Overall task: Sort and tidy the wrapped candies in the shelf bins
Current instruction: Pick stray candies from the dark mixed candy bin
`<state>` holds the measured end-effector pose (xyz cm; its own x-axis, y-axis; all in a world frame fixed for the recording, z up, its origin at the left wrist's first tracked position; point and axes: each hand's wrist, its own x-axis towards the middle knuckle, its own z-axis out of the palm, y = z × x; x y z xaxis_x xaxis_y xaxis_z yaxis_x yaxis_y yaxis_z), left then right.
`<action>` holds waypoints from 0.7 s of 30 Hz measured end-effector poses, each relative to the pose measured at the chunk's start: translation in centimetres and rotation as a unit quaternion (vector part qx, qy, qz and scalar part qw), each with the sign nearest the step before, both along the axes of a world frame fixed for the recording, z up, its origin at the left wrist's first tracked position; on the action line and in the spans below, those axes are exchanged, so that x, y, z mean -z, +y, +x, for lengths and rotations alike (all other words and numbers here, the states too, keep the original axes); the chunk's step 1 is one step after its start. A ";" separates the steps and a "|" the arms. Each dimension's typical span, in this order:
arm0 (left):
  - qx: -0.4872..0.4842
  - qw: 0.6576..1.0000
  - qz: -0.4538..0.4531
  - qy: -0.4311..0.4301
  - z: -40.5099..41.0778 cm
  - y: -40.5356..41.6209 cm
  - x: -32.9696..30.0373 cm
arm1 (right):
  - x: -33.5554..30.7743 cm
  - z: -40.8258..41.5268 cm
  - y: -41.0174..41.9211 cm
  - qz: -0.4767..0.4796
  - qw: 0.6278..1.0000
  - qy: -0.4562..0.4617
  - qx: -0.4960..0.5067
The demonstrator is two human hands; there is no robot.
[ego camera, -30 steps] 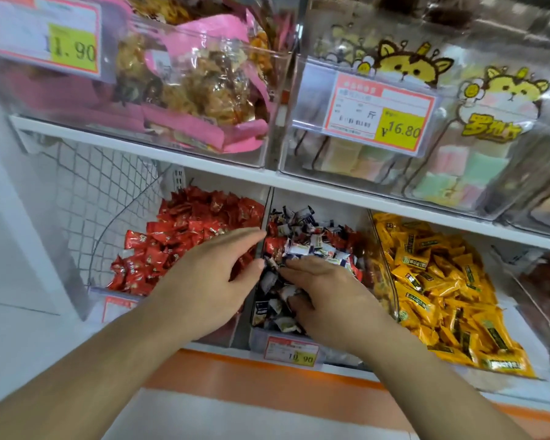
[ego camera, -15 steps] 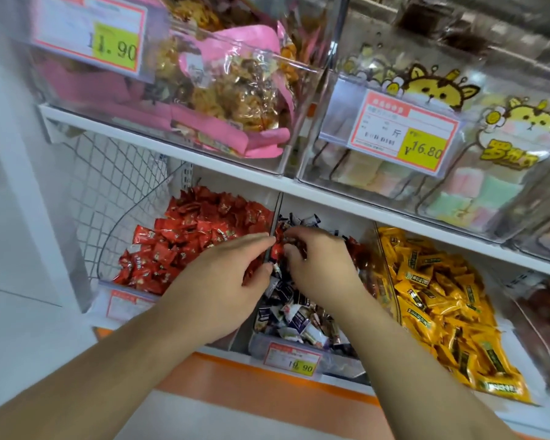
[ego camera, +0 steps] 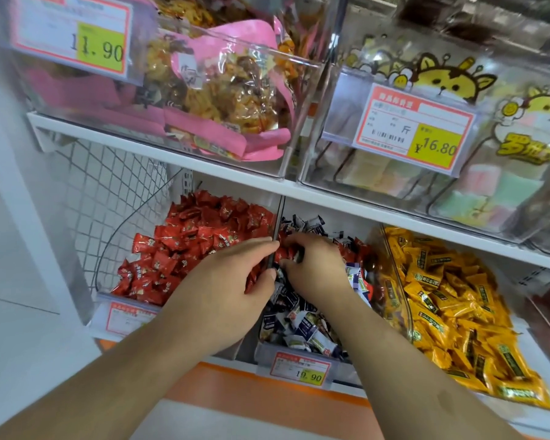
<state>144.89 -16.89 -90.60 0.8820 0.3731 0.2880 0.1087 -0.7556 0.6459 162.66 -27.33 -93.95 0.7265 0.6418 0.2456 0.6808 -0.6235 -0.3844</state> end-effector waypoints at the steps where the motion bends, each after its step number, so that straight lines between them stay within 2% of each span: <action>1: 0.000 1.000 -0.001 0.000 0.0 0.0 0.1 | 0.1 0.0 0.0 0.008 1.000 0.000 0.000; 14: 0.000 1.000 0.004 0.005 -0.1 -0.1 -0.2 | -0.5 -0.3 0.0 0.040 0.999 0.000 -0.005; 17: 0.003 1.000 0.001 0.006 -0.2 -0.1 -0.4 | -1.7 -0.8 -0.7 0.100 0.994 0.044 0.009; 21: 0.004 1.000 0.014 0.009 -0.2 0.1 -0.5 | -3.8 -1.6 -2.0 0.221 0.966 0.121 0.055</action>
